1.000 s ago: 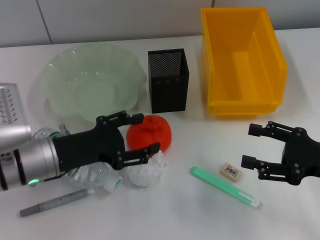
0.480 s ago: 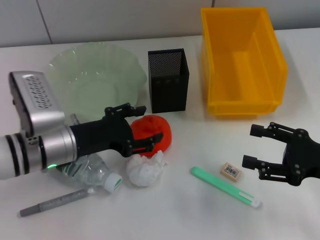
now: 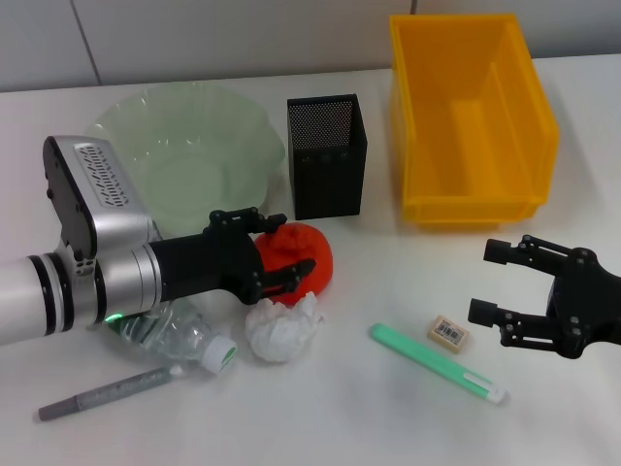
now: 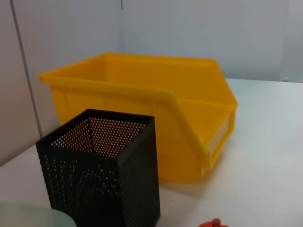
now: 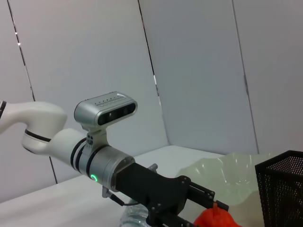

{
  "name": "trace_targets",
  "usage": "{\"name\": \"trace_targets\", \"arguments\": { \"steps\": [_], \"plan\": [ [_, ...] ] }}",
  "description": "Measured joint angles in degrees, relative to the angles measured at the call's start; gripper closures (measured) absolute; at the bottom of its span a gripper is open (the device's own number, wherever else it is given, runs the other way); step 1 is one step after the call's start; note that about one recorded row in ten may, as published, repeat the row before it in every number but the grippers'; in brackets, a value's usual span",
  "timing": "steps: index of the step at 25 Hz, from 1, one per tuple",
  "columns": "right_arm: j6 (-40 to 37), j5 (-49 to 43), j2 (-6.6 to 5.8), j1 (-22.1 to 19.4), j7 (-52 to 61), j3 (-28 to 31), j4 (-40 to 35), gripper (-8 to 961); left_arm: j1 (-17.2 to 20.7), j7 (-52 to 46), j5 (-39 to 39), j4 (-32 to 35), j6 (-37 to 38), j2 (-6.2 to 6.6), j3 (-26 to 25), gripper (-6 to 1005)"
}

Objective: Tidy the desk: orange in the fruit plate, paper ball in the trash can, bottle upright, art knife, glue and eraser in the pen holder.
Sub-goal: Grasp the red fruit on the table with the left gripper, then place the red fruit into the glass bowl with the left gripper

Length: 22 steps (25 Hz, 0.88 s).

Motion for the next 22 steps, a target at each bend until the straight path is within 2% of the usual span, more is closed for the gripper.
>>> {"name": "trace_targets", "arguments": {
  "steps": [16, 18, 19, 22],
  "plan": [
    [0.44, 0.0, -0.08, -0.46, 0.0, 0.0, -0.01, 123, 0.33, -1.46, -0.42, 1.14, 0.66, 0.01, 0.13, 681],
    [0.42, 0.0, -0.08, -0.54, 0.0, 0.0, -0.01, 123, 0.75, -1.6, -0.42, 2.02, 3.55, 0.16, -0.12, 736],
    [0.28, -0.01, -0.08, -0.65, 0.0, 0.02, -0.01, 123, 1.72, -1.66, -0.41, 4.05, 7.72, 0.46, -1.31, 763],
    [0.12, 0.0, -0.08, -0.77, 0.0, 0.08, -0.01, 123, 3.24, -1.66, -0.39, 6.66, 10.46, 0.64, -3.24, 797]
  ]
}}
